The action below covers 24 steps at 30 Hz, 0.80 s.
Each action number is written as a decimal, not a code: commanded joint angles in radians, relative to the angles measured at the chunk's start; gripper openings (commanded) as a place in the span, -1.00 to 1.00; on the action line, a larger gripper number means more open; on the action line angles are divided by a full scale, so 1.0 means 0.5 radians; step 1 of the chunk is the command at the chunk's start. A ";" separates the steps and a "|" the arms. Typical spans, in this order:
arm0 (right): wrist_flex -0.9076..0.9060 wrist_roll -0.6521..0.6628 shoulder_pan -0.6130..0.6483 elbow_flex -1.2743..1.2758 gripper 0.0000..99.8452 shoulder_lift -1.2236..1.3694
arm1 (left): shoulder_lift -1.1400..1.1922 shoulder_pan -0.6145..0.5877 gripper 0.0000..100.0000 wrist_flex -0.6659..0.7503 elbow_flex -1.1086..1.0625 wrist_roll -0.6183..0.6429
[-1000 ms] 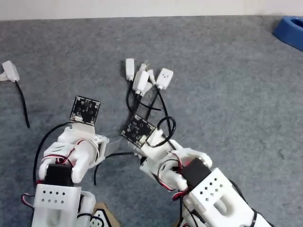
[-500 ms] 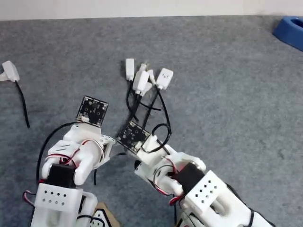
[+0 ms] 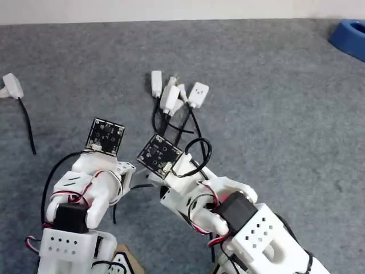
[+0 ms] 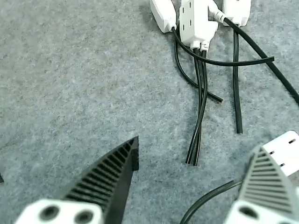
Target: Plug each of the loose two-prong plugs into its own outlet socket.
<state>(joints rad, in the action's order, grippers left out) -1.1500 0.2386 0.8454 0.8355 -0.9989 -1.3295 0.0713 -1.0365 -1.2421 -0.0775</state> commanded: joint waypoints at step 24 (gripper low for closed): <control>-0.265 0.411 -0.496 0.109 -0.98 -0.032 | 0.017 -0.087 -0.27 0.095 -0.051 0.012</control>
<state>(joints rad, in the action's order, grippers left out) -1.2329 0.3675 0.6951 0.8968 -1.0035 -1.3172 0.0376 -1.0058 -1.2727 -0.0821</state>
